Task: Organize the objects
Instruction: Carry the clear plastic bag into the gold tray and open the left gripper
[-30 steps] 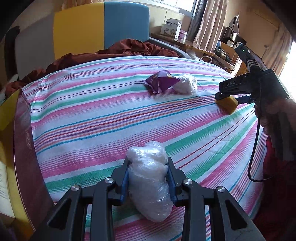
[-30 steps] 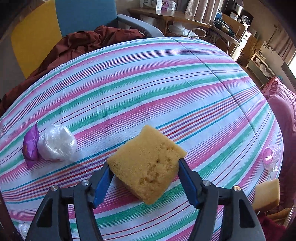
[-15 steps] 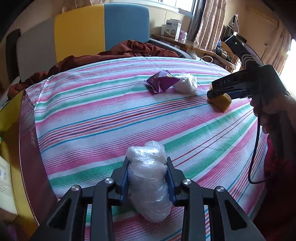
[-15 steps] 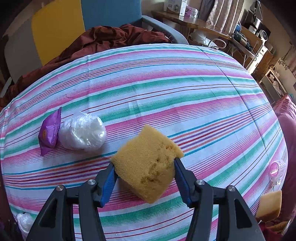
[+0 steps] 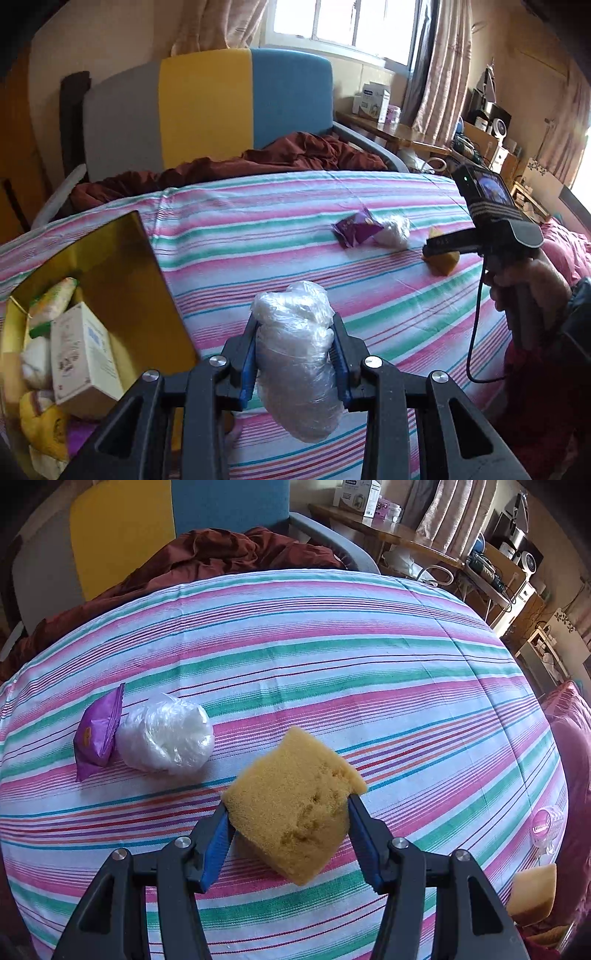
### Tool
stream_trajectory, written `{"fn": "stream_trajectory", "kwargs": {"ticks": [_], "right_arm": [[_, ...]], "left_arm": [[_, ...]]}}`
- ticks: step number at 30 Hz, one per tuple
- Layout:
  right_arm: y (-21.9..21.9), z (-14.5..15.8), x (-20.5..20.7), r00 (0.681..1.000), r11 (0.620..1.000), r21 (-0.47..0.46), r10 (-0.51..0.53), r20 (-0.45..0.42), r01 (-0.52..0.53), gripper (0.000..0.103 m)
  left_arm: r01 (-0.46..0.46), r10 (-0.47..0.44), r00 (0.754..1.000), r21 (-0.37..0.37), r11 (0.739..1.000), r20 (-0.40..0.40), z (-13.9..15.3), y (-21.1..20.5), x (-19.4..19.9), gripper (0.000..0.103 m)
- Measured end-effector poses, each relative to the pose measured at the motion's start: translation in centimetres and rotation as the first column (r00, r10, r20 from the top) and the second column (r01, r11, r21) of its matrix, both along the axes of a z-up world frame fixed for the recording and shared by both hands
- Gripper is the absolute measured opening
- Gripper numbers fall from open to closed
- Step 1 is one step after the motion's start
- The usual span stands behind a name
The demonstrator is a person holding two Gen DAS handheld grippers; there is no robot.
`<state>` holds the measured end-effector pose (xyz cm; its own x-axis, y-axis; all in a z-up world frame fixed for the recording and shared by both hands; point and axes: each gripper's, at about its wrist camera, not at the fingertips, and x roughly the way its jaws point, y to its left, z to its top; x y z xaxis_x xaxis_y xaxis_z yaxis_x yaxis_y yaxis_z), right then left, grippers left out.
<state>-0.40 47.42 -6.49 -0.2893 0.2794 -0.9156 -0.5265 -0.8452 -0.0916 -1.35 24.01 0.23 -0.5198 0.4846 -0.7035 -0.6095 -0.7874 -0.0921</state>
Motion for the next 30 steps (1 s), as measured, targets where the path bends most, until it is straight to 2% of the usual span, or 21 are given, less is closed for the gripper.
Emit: {"fn": "stream_trajectory", "kwargs": {"ticks": [7,14,27,30], "right_arm": [[-0.1,-0.1,0.0,1.0,1.0,0.013,0.004,0.002,-0.004,0.059],[-0.5,-0.1,0.0,1.0,0.999,0.035,0.012,0.009,-0.012,0.059],[-0.7,-0.3,-0.2,1.0,0.998,0.064,0.023,0.021,-0.024,0.059],[-0.7,-0.3,-0.2,0.999,0.998,0.065,0.024,0.022,-0.025,0.059]], "left_arm": [[-0.143,0.143,0.988,0.004,0.99,-0.062,2.2,-4.6,-1.4,0.035],[-0.236,0.236,0.969,0.009,0.972,-0.074,2.5,-8.5,-2.7,0.035],[-0.318,0.318,0.948,-0.007,0.948,-0.034,1.3,-12.2,-5.5,0.035],[-0.335,0.335,0.942,0.008,0.942,0.028,0.7,-13.3,-6.8,0.035]]}}
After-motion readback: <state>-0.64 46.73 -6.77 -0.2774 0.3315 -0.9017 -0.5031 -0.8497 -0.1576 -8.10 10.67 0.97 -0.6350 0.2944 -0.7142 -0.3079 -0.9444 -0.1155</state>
